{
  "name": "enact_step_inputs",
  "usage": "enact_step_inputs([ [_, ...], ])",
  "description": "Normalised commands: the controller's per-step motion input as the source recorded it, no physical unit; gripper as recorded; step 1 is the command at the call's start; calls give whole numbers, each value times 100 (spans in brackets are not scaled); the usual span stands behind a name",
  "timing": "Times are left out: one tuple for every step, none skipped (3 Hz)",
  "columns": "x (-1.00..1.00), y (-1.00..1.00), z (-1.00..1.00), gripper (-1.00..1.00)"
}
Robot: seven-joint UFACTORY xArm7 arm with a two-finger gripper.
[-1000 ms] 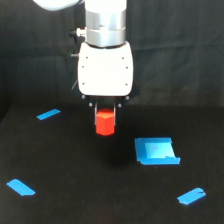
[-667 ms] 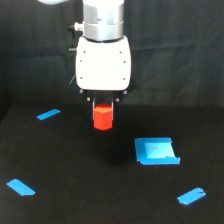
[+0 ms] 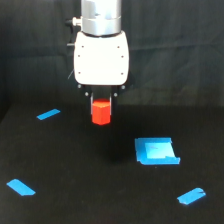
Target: Pick up the red object from the table
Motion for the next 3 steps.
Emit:
enact_step_inputs([
  [5, 12, 11, -99],
  [8, 5, 11, -95],
  [7, 2, 5, -96],
])
